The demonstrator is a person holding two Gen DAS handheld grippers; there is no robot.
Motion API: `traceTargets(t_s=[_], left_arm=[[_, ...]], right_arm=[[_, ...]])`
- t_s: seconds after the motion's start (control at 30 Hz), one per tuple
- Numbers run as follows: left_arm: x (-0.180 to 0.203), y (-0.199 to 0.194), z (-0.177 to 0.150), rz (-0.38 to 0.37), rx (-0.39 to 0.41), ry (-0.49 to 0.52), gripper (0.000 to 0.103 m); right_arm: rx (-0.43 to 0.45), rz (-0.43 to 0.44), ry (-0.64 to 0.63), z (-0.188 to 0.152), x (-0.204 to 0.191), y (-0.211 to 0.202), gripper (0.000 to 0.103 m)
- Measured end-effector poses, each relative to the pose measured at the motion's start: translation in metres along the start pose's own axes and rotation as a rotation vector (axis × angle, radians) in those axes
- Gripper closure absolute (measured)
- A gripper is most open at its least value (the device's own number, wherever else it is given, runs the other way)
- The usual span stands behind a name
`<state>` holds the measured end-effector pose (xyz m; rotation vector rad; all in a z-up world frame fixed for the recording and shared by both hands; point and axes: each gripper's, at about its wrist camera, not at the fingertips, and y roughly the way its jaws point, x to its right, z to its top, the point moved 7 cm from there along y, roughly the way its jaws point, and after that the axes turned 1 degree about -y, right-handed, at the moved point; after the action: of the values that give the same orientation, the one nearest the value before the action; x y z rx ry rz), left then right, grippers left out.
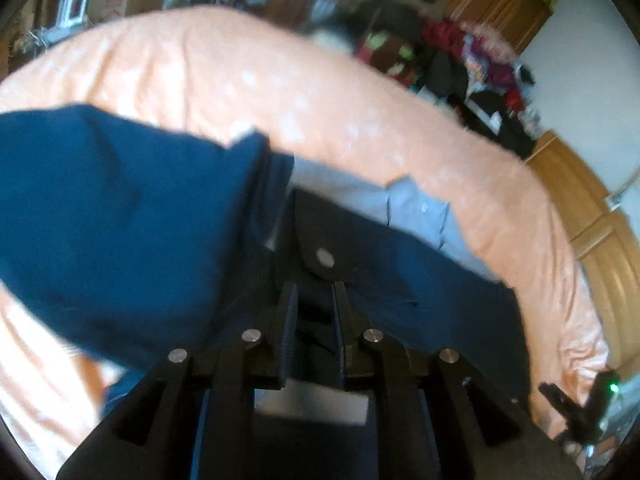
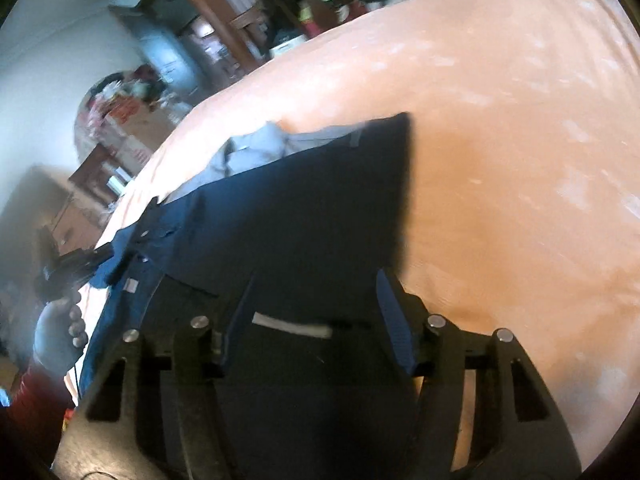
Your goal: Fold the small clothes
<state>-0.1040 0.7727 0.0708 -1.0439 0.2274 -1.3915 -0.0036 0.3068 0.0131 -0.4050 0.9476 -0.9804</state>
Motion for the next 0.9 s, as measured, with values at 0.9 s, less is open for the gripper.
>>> traceTargets(t_s=[0.9], left_arm=[[-0.372, -0.062, 0.104, 0.187, 0.200, -0.538, 0.073]], right_arm=[[-0.135, -0.084, 0.054, -0.045, -0.073, 0.027, 0.032]])
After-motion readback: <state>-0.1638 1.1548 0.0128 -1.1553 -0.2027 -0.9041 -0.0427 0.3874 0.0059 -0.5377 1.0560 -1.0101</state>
